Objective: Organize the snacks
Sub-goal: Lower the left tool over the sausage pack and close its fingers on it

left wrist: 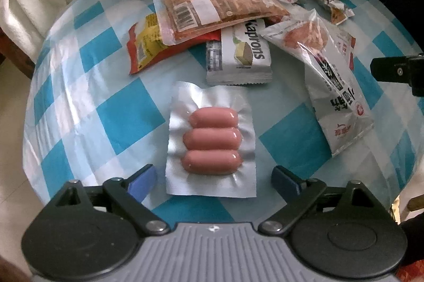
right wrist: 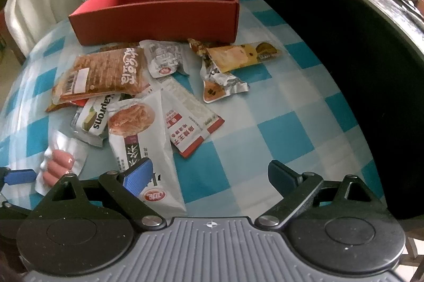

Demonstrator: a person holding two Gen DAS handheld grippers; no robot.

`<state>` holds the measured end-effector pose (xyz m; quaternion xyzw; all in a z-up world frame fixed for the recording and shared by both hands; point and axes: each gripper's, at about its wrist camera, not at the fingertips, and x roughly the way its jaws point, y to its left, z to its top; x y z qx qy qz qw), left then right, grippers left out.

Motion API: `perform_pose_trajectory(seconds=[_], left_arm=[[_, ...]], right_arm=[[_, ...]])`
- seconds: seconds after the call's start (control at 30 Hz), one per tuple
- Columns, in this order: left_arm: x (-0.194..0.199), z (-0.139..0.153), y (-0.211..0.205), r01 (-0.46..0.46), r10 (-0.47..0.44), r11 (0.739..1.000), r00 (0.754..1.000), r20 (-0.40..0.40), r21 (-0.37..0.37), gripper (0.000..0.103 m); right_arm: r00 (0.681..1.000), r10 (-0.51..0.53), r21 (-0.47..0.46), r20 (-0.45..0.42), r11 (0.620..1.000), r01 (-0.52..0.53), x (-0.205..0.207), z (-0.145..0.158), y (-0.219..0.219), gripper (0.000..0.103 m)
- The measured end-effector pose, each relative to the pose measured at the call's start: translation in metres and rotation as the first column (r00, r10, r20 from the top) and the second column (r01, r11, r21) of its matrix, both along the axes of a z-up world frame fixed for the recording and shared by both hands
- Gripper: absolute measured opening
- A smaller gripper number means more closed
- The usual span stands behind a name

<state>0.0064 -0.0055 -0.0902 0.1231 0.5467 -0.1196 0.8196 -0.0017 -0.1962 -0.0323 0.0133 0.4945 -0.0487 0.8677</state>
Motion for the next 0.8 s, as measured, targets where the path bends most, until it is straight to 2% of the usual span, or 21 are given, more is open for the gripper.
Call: perform_pose_trajectory(seconds=[0.03,0.13,0.33,0.37,0.4,0.43,0.47,0.5,0.6,0.67,0.77,0.8], left_arm=[[0.001,0.001,0.000,0.008,-0.008,1.000,1.000,0.007,-0.001,0.081],[0.005,0.002,0.001,-0.001,0.001,1.000,1.000,0.015,0.003,0.077],[0.017,0.003,0.003,-0.083,0.083,0.996,0.996,0.021,-0.017,0.078],[0.016,0.003,0.003,-0.086,0.087,0.996,0.996,0.025,-0.016,0.077],[0.015,0.004,0.003,-0.091,0.091,0.996,0.995,0.028,-0.019,0.074],[0.013,0.005,0.002,-0.088,0.088,0.996,0.996,0.028,-0.019,0.066],[0.012,0.007,0.001,-0.084,0.084,0.996,0.996,0.026,-0.025,0.064],[0.010,0.008,0.001,-0.092,0.092,0.996,0.996,0.021,-0.023,0.063],[0.011,0.011,0.010,-0.133,0.133,0.990,0.991,0.005,-0.050,0.063],[0.011,0.017,0.016,-0.153,0.154,0.985,0.988,0.012,-0.075,0.063],[0.010,0.024,0.018,-0.159,0.162,0.983,0.987,0.022,-0.095,0.063],[0.010,0.024,0.018,-0.156,0.159,0.983,0.987,0.023,-0.095,0.063]], right_arm=[[1.000,0.001,0.006,0.000,1.000,-0.001,0.000,0.001,0.000,0.097],[1.000,0.000,0.019,0.007,1.000,0.000,-0.001,0.004,-0.003,0.097],[1.000,0.002,0.042,0.005,0.999,-0.002,-0.001,0.003,-0.007,0.096],[1.000,0.007,0.042,0.000,0.999,-0.007,0.000,0.000,-0.007,0.094],[1.000,0.013,0.037,-0.002,0.999,-0.013,0.000,-0.001,-0.006,0.086],[1.000,0.017,0.028,-0.006,0.999,-0.017,0.002,-0.003,-0.005,0.081],[1.000,0.020,0.020,-0.011,1.000,-0.020,0.004,-0.004,-0.004,0.073],[1.000,0.019,0.021,-0.015,1.000,-0.019,0.005,-0.006,-0.005,0.070],[1.000,-0.001,0.042,-0.023,0.999,0.002,0.013,-0.008,-0.009,0.069],[1.000,-0.008,0.053,0.007,0.999,0.008,0.015,-0.002,-0.008,0.069],[0.999,0.041,0.054,0.033,0.998,-0.043,0.022,0.004,0.008,0.080],[0.997,0.066,0.039,0.040,0.997,-0.067,0.025,0.003,0.016,0.080]])
